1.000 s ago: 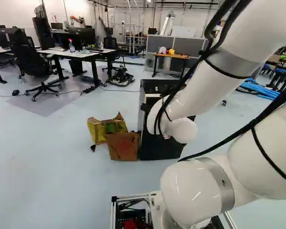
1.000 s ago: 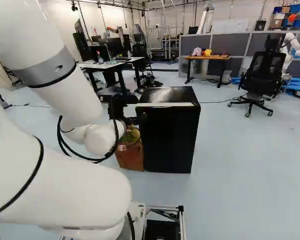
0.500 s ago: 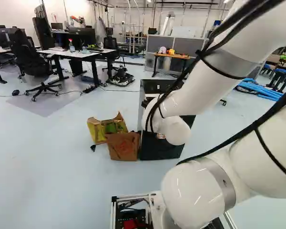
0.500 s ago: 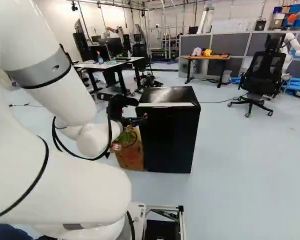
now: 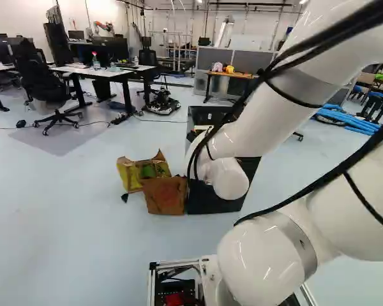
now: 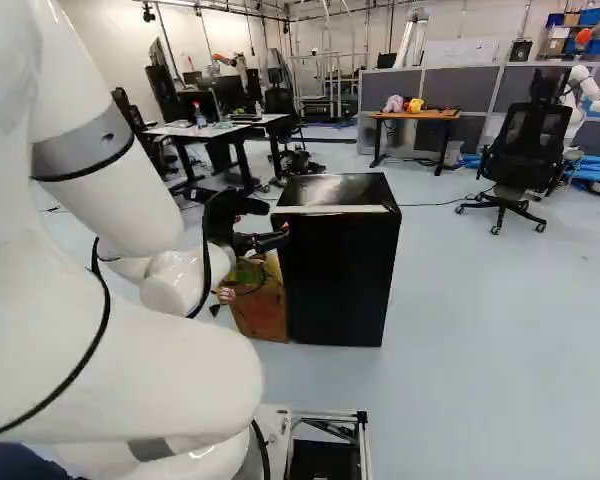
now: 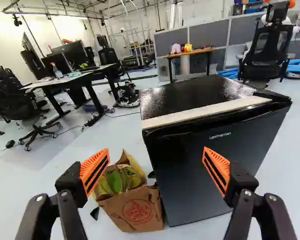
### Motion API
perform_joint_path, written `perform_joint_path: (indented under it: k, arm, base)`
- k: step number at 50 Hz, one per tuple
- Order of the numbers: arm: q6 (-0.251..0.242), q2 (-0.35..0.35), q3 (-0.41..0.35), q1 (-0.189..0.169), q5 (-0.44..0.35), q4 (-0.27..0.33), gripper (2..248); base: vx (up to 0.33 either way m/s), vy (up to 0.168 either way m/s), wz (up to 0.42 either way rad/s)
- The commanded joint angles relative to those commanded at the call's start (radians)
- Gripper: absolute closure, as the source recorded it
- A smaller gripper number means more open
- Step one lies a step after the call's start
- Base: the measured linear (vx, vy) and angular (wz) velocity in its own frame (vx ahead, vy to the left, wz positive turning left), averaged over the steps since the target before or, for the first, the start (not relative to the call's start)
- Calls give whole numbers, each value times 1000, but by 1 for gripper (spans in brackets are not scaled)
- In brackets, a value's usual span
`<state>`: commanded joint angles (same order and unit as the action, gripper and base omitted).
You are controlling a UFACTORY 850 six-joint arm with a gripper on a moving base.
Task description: Grab a drink from the fridge
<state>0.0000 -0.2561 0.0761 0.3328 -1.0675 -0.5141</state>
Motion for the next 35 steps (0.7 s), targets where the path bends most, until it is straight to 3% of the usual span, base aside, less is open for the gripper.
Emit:
perform_joint_path:
  k: [22, 35]
  arm:
    - [0, 85, 10, 96, -109, -61, 3]
    - [0, 170, 49, 141, -155, -116, 3]
  base:
    - [0, 0, 0]
    - [0, 0, 0]
